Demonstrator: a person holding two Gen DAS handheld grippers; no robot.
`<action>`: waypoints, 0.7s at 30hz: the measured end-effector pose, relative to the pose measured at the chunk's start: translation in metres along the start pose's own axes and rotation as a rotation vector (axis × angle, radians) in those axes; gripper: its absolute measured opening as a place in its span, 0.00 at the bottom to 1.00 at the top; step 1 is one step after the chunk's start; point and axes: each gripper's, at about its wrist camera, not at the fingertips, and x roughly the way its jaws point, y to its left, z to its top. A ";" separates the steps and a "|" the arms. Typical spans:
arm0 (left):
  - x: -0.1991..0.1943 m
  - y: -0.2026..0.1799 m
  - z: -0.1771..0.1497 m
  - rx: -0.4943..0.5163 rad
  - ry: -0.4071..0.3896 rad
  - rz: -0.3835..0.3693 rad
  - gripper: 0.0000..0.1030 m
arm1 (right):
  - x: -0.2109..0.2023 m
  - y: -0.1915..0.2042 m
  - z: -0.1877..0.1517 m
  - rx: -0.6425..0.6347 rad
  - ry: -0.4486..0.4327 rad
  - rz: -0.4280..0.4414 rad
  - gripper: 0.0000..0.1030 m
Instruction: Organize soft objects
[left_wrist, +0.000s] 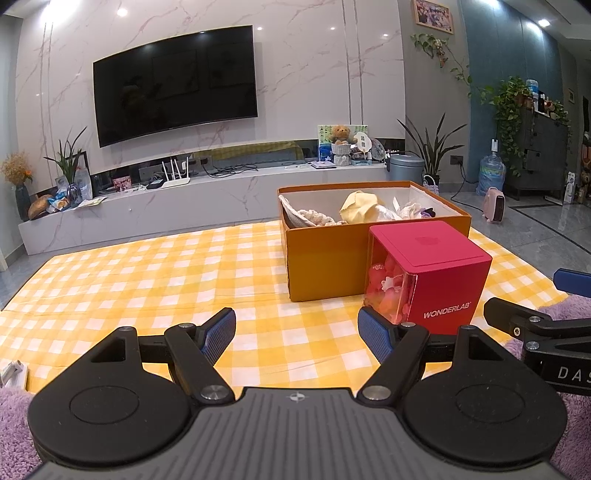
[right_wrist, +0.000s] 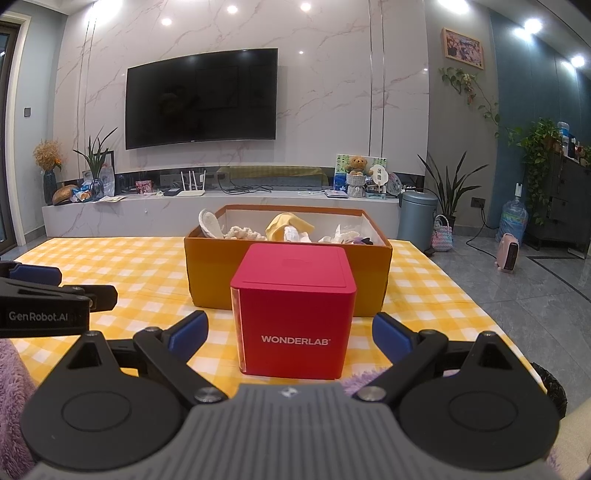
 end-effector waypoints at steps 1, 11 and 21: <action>-0.001 0.000 0.000 0.000 0.001 0.002 0.86 | 0.000 0.000 0.000 0.000 0.000 0.000 0.91; -0.005 -0.003 0.000 0.008 0.002 0.000 0.86 | 0.000 0.001 0.000 0.000 0.001 0.000 0.91; -0.003 -0.005 0.002 -0.012 0.024 -0.005 0.89 | 0.000 0.000 0.000 -0.001 0.003 0.000 0.91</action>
